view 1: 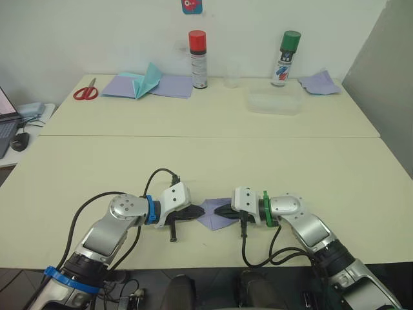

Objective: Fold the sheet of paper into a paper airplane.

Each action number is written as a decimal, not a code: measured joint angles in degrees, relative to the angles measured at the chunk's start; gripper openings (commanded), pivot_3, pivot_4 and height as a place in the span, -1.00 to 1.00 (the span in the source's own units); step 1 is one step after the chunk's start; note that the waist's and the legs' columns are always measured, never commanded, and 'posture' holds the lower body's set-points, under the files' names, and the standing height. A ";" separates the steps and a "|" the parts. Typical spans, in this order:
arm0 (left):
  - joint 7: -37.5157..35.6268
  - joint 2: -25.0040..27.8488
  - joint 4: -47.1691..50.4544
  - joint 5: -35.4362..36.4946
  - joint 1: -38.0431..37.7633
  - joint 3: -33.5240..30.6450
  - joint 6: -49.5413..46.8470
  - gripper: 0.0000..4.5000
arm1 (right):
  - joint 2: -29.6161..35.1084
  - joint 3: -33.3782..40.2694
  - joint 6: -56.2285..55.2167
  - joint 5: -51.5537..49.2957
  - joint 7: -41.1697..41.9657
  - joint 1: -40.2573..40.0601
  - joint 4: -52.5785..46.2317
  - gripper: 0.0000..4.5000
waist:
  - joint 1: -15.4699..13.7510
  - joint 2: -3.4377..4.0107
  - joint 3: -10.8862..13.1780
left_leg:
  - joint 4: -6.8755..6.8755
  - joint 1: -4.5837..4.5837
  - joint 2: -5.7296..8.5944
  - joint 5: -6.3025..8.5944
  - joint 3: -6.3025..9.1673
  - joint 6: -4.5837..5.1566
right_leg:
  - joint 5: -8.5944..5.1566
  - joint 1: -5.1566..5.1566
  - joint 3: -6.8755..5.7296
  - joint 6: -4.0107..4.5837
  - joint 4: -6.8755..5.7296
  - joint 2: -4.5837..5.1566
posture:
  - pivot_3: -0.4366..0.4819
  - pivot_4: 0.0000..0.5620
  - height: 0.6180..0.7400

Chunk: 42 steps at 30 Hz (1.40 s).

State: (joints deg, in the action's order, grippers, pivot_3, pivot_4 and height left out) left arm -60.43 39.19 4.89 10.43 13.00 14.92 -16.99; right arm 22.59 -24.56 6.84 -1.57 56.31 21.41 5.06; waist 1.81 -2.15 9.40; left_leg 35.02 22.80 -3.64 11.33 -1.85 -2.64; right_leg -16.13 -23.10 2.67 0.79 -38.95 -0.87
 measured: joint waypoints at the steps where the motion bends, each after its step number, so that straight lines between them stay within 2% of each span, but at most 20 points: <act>1: 0.04 -0.01 -0.03 -0.02 0.04 0.20 0.00 -1.00 | 0.55 0.49 0.32 -0.19 0.00 -0.28 -0.28 -0.99 | -0.02 0.02 -0.03 | 0.00 0.00 0.00 0.00 0.00 0.00 | -0.01 0.00 0.02 0.02 0.00 0.01 | -0.05 -0.47 1.00; 10: 0.69 -0.21 -0.70 -0.04 0.25 0.61 0.12 -1.00 | 7.91 5.92 3.42 -3.77 0.96 -5.18 -4.04 -0.99 | -0.12 0.01 -0.78 | 0.00 -0.12 0.00 0.00 0.02 0.00 | -0.08 -0.01 0.05 0.12 0.11 0.05 | -0.05 -0.47 1.00; 18: -0.30 0.06 -0.88 -0.04 0.40 0.48 0.58 -1.00 | 8.15 8.97 2.02 -10.75 5.67 -8.09 -8.58 -0.99 | -0.10 0.13 -0.70 | -0.01 0.02 0.02 0.00 0.02 0.00 | -0.01 0.04 0.00 0.00 0.09 -0.01 | -0.05 -0.47 1.00; 23: -0.27 0.05 -1.17 -0.13 0.54 0.54 1.11 -1.00 | 5.54 6.72 0.48 -9.24 5.43 -6.25 -9.61 -0.99 | -0.08 0.12 -0.69 | -0.01 0.03 0.00 0.00 0.05 0.00 | -0.08 0.01 0.01 0.12 0.09 -0.01 | -0.05 -0.47 1.00; 30: -0.33 0.06 -1.17 -0.21 0.71 0.60 1.14 -1.00 | 0.36 1.06 2.29 -1.28 -0.27 -1.22 -1.82 -0.99 | -0.06 0.13 -0.69 | -0.01 0.03 0.00 0.00 -0.02 0.00 | -0.08 -0.02 0.00 0.11 0.08 -0.01 | -0.05 -0.47 1.00; 38: -0.14 0.12 -0.42 0.19 0.14 -0.07 0.55 -1.00 | 1.48 -0.18 0.83 0.40 0.27 -0.49 -2.08 -0.99 | -0.05 0.12 -0.73 | -0.02 0.03 -0.01 0.01 0.00 0.00 | -0.04 0.00 0.01 0.05 0.07 -0.02 | -0.05 -0.47 1.00; 42: 0.55 -1.60 1.48 2.85 0.28 -1.19 -5.07 -1.00 | 1.67 -0.18 0.67 0.39 0.34 -0.55 -2.17 -0.99 | -0.05 0.09 -0.70 | -0.02 0.09 0.00 0.01 0.03 0.00 | -0.02 -0.02 -0.02 0.02 0.07 -0.04 | -0.05 -0.47 1.00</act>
State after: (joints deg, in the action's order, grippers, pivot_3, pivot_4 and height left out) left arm -59.88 37.59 6.37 13.28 13.28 13.73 -22.06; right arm 24.26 -24.73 7.51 -1.18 56.65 20.86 2.89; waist 1.75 -2.06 8.70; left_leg 35.00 22.89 -3.64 11.33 -1.82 -2.64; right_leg -16.16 -23.12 2.64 0.81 -38.88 -0.90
